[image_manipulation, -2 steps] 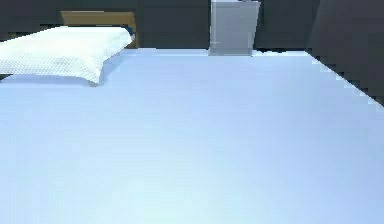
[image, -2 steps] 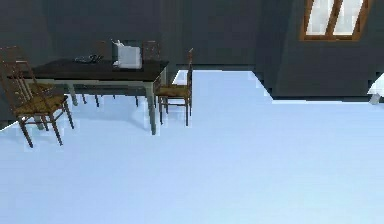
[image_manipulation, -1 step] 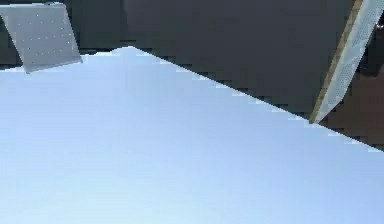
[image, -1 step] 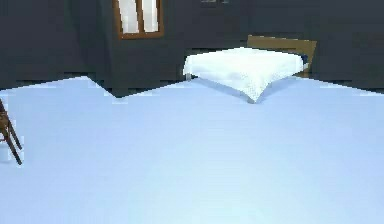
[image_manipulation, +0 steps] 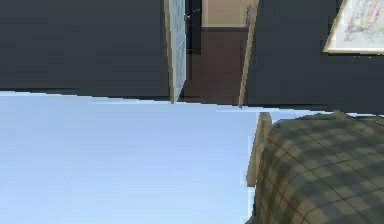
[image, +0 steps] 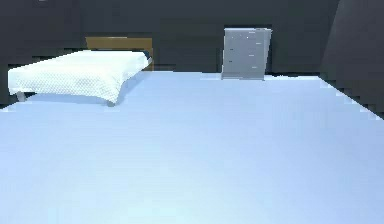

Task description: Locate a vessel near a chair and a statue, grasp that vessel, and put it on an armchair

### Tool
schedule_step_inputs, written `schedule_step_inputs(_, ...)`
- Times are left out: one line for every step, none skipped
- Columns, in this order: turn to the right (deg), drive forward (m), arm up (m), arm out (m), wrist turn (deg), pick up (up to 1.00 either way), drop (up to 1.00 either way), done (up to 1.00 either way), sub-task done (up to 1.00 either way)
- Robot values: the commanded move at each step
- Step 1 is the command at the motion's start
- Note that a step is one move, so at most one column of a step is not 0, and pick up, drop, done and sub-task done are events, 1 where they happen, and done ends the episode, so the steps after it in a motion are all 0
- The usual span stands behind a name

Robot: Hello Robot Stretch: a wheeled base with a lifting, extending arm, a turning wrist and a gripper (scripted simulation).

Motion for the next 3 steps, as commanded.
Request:
schedule_step_inputs(0.0, 0.25, 0.00, 0.00, 0.0, 0.00, 0.00, 0.00, 0.00)
schedule_step_inputs(-45.0, 0.00, 0.00, 0.00, 0.0, 0.00, 0.00, 0.00, 0.00)
schedule_step_inputs(-42.0, 0.00, 0.00, 0.00, 0.0, 0.00, 0.00, 0.00, 0.00)
